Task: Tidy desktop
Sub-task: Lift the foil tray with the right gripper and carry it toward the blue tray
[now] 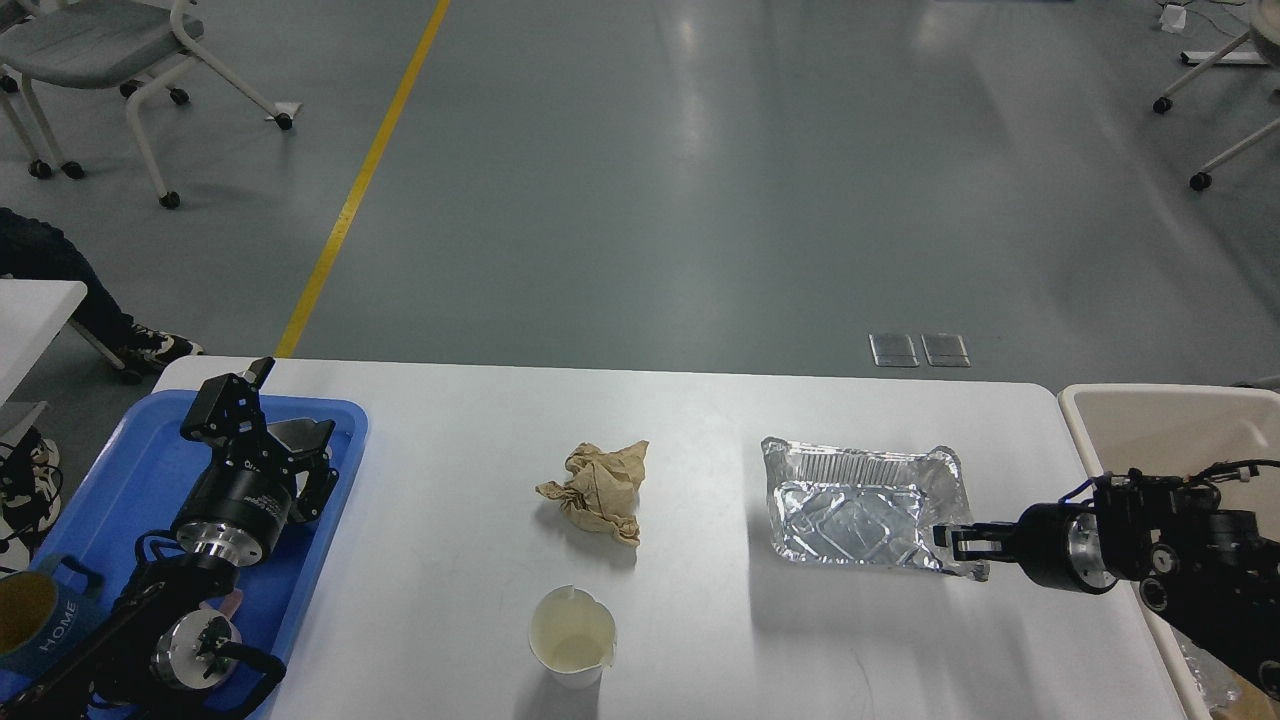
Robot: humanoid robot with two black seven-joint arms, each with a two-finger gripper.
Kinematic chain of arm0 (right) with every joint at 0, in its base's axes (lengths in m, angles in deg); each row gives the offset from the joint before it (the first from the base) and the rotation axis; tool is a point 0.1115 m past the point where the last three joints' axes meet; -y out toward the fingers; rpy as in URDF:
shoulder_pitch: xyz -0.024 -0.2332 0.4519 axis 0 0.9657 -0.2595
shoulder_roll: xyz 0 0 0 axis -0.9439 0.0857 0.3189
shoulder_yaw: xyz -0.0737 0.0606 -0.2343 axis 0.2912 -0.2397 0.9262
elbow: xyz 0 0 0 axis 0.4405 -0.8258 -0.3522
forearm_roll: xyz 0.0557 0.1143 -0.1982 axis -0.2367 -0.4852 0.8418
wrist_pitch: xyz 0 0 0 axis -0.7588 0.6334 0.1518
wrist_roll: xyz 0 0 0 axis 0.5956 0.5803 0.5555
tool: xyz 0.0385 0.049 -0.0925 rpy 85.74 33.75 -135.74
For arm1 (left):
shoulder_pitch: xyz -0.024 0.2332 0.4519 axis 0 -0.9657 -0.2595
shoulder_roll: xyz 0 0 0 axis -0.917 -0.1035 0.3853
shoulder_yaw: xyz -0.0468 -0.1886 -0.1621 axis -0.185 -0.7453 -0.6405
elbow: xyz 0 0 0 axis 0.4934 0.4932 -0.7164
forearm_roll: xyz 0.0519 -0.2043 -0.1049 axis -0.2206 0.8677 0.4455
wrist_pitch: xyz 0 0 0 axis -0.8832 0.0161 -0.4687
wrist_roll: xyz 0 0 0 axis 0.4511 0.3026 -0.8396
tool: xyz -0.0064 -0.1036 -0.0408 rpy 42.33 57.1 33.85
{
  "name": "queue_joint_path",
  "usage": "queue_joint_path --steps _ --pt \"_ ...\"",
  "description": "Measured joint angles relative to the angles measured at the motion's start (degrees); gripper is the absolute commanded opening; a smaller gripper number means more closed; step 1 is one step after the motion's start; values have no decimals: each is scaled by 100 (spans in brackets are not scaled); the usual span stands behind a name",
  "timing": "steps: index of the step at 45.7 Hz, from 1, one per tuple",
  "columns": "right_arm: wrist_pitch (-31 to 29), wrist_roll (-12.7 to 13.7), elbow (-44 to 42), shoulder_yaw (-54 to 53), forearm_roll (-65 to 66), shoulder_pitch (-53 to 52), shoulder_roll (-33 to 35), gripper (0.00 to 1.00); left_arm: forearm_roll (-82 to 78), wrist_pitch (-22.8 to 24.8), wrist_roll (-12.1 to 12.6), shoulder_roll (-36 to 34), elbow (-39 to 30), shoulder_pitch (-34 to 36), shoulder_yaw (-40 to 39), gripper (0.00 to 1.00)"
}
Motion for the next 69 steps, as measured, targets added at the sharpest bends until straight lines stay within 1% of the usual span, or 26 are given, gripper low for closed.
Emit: queue_joint_path --steps 24,33,37,42,46,61,69 --pt "-182 -97 1490 -57 -796 -80 2219 0 0 -9 21 36 0 26 17 96" --pt "-246 -149 1788 -87 -1037 -175 2816 0 0 -2 21 18 -8 30 82 96" --pt "-263 -167 1828 -89 -1171 -225 2956 0 0 0 21 10 -8 34 85 96" --pt "-271 -180 1837 -89 -1221 -268 2956 0 0 0 21 5 -9 36 86 96" --pt "-276 -179 1837 -89 -1225 -272 2818 0 0 0 21 5 -11 43 86 96" --pt "-278 -131 1796 -7 -1080 -528 1517 0 7 -47 21 -39 -43 53 78 96" --pt "-278 -113 1758 23 -933 -565 1124 0 7 -115 21 -40 -60 70 76 96"
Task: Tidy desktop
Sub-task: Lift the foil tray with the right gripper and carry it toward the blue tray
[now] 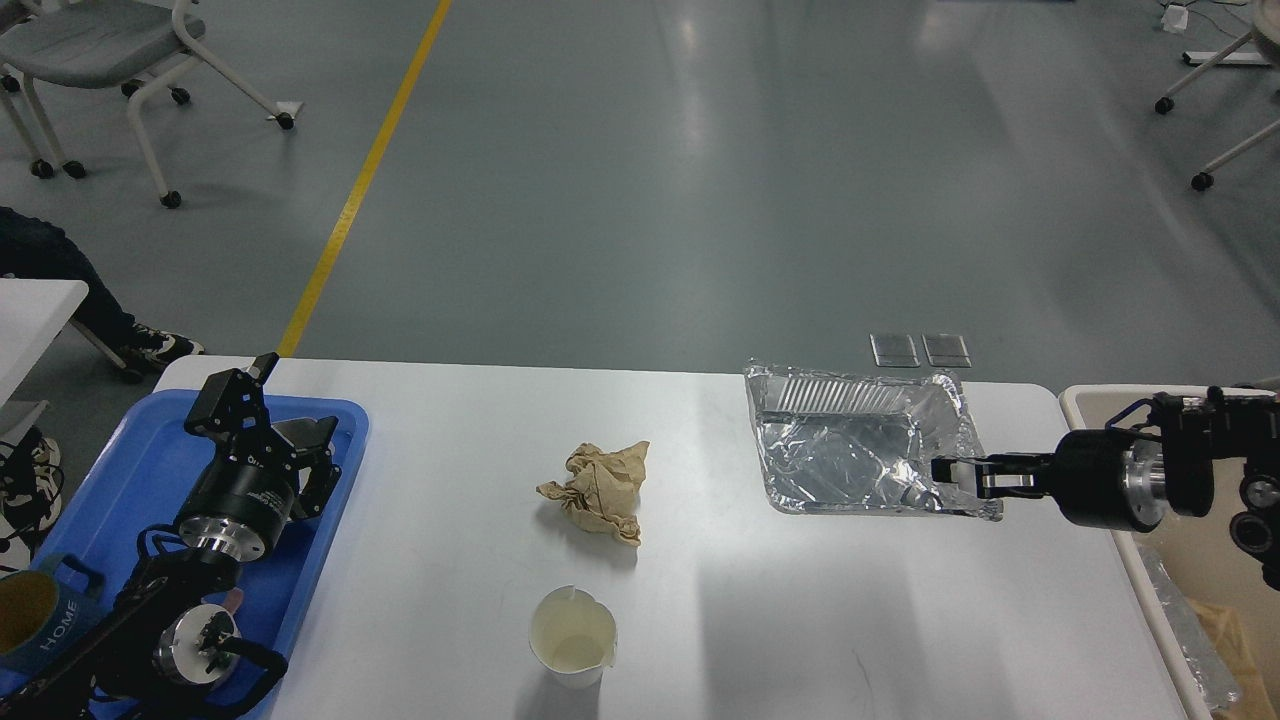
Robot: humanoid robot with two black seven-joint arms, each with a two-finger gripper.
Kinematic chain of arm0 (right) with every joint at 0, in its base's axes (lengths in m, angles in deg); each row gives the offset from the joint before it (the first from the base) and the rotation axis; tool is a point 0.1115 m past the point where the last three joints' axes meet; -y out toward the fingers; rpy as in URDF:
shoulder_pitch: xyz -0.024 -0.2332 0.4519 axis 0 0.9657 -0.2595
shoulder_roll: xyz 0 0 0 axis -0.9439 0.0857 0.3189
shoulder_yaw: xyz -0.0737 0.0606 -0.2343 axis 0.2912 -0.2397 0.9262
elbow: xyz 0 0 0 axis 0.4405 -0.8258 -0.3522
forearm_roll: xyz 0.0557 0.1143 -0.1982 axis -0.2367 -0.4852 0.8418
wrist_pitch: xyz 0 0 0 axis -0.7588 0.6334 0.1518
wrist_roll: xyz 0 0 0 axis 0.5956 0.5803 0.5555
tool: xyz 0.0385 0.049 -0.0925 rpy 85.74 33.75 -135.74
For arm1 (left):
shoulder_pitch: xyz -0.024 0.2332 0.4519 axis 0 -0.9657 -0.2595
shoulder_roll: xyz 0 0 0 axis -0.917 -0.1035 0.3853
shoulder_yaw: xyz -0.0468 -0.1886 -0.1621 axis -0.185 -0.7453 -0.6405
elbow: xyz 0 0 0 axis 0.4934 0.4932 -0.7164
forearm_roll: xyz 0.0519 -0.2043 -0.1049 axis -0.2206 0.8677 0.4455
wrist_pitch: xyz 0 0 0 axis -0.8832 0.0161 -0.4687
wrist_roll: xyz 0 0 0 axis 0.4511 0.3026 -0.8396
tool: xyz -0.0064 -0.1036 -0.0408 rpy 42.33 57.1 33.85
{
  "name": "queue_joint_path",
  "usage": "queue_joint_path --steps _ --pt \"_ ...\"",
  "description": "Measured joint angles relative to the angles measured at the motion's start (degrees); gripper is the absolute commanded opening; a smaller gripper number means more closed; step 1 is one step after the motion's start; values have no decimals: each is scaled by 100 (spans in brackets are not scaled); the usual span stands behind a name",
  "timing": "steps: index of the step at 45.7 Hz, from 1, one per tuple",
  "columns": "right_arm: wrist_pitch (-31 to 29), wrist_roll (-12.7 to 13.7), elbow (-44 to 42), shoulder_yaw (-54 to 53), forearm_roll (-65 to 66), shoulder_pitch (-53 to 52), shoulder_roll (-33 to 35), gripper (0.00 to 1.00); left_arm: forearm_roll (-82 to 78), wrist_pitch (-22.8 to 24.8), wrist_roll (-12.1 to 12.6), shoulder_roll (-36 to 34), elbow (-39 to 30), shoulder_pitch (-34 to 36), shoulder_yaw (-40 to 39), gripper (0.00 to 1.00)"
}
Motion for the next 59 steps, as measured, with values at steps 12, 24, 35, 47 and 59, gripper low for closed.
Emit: queue_joint_path --steps 12,24,35,47,59 --pt "-4 22 -182 53 423 -61 -527 0 -32 -50 14 31 -135 10 7 96" --pt "-8 145 -452 650 694 -608 -1088 0 -41 -155 38 26 -143 3 11 96" --pt "-8 267 -1043 1292 701 -1280 -1704 0 -136 -210 38 67 -143 -11 11 96" --pt "-8 288 -1561 1616 658 -1713 -2283 0 -212 -395 21 79 -135 19 176 96" --pt "-9 288 -1590 1626 640 -1727 -2325 0 -431 -250 -21 7 -119 65 247 96"
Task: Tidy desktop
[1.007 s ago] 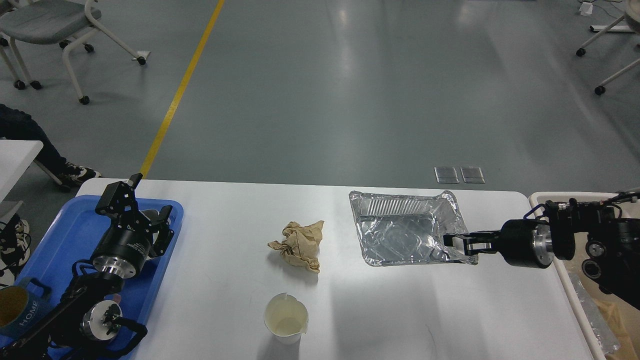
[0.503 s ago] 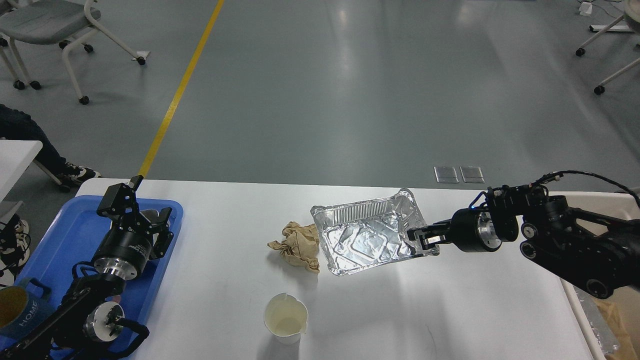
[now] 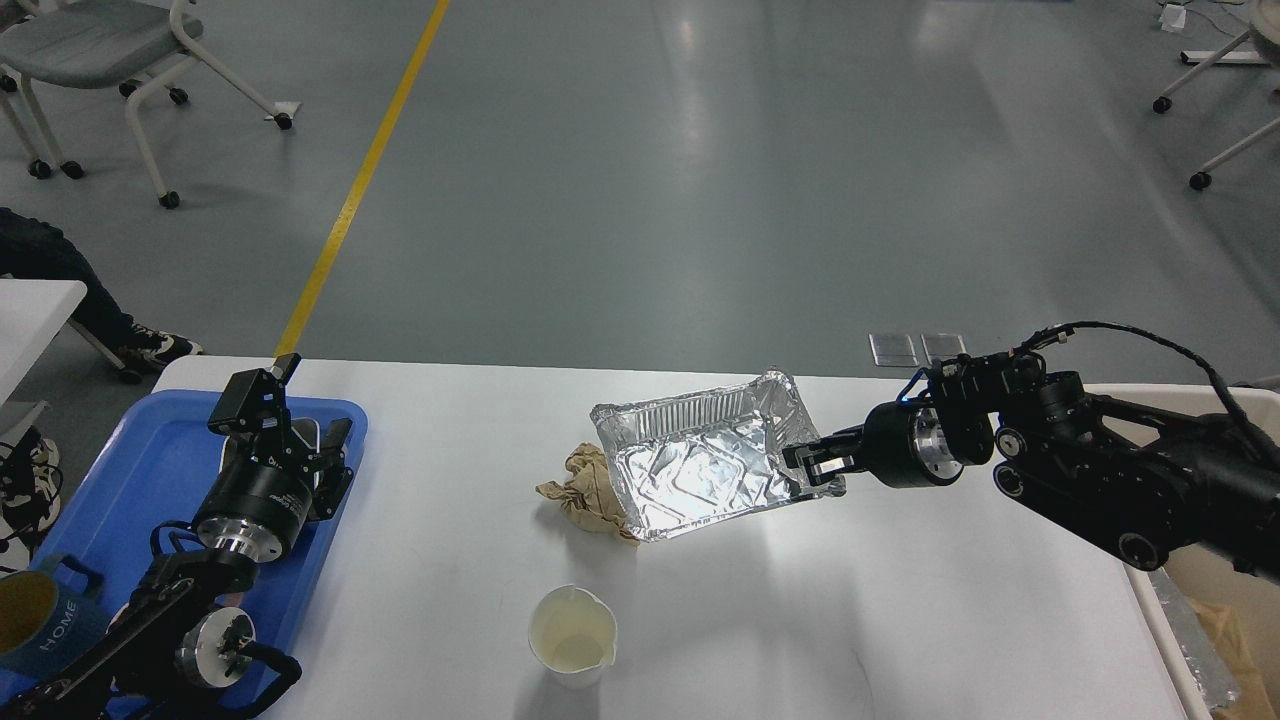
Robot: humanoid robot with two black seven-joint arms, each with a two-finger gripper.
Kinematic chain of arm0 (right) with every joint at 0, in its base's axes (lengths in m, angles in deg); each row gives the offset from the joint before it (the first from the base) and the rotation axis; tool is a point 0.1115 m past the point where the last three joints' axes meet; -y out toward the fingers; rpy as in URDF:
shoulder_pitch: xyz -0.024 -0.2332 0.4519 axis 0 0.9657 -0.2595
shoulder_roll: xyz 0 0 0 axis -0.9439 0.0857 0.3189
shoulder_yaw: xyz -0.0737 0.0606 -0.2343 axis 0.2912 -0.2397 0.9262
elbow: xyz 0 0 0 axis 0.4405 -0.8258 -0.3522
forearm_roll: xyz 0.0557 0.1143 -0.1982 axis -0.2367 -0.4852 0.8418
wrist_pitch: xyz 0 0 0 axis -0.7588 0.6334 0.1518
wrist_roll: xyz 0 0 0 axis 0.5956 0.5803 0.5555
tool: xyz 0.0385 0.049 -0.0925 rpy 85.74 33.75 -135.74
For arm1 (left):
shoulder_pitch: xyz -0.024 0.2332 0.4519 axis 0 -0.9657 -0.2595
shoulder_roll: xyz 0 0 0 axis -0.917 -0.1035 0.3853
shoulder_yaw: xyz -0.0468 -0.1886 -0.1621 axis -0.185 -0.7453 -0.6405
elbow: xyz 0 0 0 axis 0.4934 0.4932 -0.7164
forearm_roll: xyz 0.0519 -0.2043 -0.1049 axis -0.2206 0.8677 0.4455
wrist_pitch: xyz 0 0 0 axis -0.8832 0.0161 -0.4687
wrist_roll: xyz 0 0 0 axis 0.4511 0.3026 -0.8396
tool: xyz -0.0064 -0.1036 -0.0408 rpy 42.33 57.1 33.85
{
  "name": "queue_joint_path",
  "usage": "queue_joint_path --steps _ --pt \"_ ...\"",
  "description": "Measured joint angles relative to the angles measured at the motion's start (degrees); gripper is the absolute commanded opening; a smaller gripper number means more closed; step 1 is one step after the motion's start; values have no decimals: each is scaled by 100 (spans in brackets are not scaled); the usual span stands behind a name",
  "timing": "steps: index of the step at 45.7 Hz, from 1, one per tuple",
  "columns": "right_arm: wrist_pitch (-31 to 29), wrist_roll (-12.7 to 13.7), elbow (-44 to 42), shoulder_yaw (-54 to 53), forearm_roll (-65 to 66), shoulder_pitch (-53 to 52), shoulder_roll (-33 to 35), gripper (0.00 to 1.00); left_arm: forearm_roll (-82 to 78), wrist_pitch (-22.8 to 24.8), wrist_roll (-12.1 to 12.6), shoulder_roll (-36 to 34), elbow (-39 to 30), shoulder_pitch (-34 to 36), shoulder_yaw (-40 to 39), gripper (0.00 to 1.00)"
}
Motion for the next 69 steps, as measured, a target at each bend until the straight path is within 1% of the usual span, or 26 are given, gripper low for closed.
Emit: queue_joint_path --steps 6,16,20,23,28,34,42,49,58,69 --pt "-1 0 0 0 -20 0 25 0 -67 206 -9 22 11 29 -80 96" --pt "-1 0 8 -10 -29 7 65 0 -68 222 27 337 -150 40 -93 96" --pt "-1 0 9 -18 -29 10 76 0 -68 212 62 247 -186 40 -36 96" --pt "-2 0 9 -20 -35 10 78 0 -68 211 98 29 -238 16 30 96" --pt "-5 0 9 -20 -40 20 78 0 -68 191 143 -539 -403 -34 329 96" --pt "-5 0 3 -16 -40 33 30 0 -70 54 145 -1372 -838 -231 593 96" --pt "-4 0 -27 -13 -40 33 -57 0 -76 -36 119 -2362 -1426 -586 615 96" --pt "-4 0 -47 -13 -40 32 -64 0 -76 -55 46 -3244 -1897 -894 545 96" --pt "-4 -8 -49 -12 -40 34 -64 0 -69 -50 40 -4242 -2028 -1082 654 96" --pt "0 -10 -131 -12 -40 37 -191 0 -65 26 40 -5796 -2039 -1253 1002 96"
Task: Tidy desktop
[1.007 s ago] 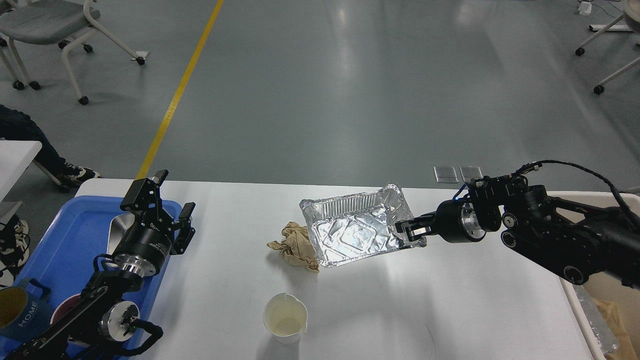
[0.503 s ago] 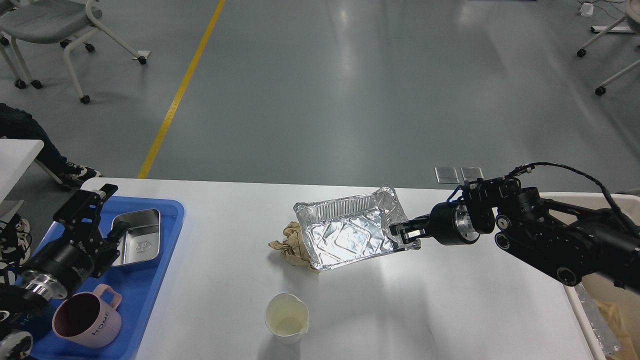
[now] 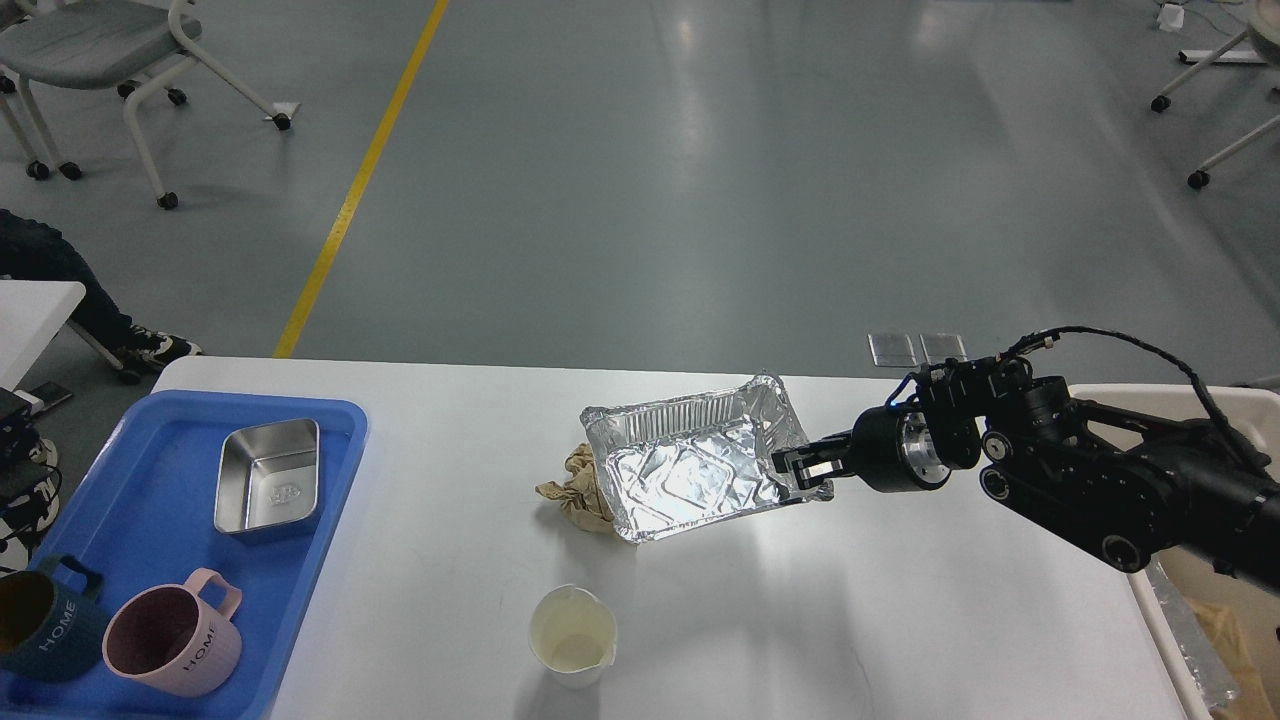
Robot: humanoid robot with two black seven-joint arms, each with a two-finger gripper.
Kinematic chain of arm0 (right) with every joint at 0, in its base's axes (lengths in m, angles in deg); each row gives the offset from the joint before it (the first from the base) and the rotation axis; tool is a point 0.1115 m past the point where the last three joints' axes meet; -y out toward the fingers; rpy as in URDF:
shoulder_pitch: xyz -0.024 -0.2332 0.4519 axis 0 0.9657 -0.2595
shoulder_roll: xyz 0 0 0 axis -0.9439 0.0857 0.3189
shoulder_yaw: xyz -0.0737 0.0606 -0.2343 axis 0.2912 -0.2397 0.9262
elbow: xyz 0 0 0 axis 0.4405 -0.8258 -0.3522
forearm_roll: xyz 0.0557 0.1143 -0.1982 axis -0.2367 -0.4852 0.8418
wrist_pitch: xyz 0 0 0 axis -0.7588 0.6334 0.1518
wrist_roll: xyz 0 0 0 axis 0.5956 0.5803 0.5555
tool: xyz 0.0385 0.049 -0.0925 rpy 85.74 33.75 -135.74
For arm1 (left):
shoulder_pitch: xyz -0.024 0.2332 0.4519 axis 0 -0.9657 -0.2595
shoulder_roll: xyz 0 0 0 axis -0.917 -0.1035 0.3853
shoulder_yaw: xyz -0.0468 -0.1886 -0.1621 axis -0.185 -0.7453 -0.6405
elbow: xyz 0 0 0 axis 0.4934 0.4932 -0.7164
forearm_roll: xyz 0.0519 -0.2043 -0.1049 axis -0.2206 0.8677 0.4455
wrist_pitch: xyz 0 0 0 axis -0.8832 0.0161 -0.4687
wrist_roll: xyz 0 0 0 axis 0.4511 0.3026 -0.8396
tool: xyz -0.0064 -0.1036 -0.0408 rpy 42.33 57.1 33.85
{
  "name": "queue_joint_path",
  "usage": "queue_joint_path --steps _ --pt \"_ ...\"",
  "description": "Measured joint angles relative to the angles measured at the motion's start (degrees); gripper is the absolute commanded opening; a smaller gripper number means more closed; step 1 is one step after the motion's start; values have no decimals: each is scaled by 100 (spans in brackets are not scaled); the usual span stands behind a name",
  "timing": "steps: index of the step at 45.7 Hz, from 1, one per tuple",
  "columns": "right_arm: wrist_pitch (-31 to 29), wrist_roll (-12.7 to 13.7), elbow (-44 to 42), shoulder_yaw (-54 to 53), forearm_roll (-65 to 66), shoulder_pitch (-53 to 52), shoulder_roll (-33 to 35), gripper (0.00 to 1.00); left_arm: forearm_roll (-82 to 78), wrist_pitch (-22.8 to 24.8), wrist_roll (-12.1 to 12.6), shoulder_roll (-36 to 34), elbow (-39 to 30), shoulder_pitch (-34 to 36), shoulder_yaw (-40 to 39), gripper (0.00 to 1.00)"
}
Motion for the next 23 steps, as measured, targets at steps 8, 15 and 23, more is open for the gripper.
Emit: queue_joint_path --steps 8,15,23 --pt "0 0 -37 0 0 -12 -86 0 -7 30 -8 -694 -18 -5 110 96" --pt "0 0 -44 0 0 -25 -105 0 -12 250 37 -750 -233 200 37 96" --pt "0 0 -45 0 -6 -26 -125 0 -199 465 217 -386 -337 668 36 96"
